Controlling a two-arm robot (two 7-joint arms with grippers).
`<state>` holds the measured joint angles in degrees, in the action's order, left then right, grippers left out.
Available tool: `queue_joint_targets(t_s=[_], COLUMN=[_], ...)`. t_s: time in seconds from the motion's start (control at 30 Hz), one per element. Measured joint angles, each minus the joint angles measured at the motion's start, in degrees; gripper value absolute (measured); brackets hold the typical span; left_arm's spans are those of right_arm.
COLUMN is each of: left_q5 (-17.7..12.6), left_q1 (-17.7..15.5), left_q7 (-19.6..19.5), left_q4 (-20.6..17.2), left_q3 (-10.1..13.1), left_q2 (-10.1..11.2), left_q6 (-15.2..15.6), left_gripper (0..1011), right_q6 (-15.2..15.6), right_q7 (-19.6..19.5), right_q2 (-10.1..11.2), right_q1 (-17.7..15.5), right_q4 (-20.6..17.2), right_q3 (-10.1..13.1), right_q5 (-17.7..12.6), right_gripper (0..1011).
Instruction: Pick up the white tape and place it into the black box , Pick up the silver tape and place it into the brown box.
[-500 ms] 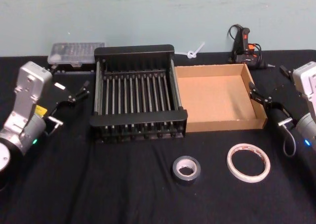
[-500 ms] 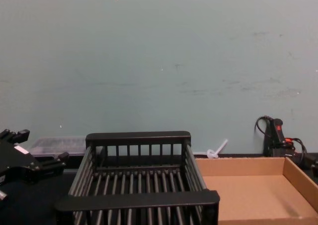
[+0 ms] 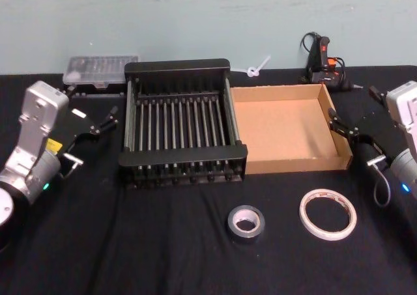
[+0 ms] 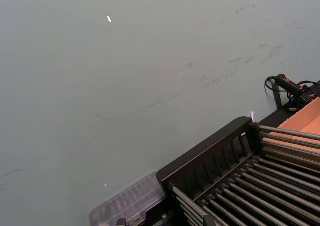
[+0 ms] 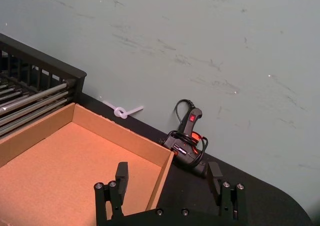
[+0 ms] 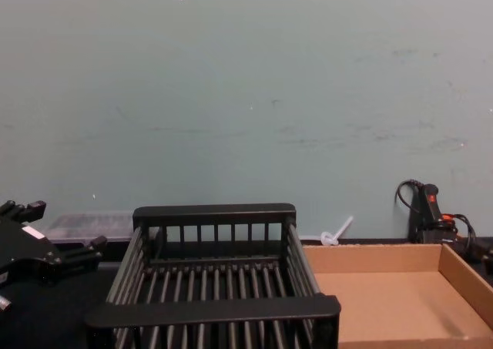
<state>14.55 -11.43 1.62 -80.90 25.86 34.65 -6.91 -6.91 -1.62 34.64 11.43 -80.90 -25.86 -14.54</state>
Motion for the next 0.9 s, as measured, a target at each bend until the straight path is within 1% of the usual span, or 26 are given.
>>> queue_joint_targets(t_s=[0.77,0.9], left_q5=[0.0,0.0], left_q1=[0.0,0.0], left_q7=[0.0,0.0], left_q4=[0.0,0.0], left_q3=[0.0,0.0], left_q2=[0.0,0.0], left_q6=[0.0,0.0], left_gripper=[1001,1001], right_q6=[0.0,0.03], right_q7=[0.0,0.01], right_q2=[0.0,-0.26], right_q1=[0.0,-0.5], right_q4=[0.0,-0.52], right_q3=[0.0,0.98], right_q5=[0.0,0.23], right_gripper=[1002,1002])
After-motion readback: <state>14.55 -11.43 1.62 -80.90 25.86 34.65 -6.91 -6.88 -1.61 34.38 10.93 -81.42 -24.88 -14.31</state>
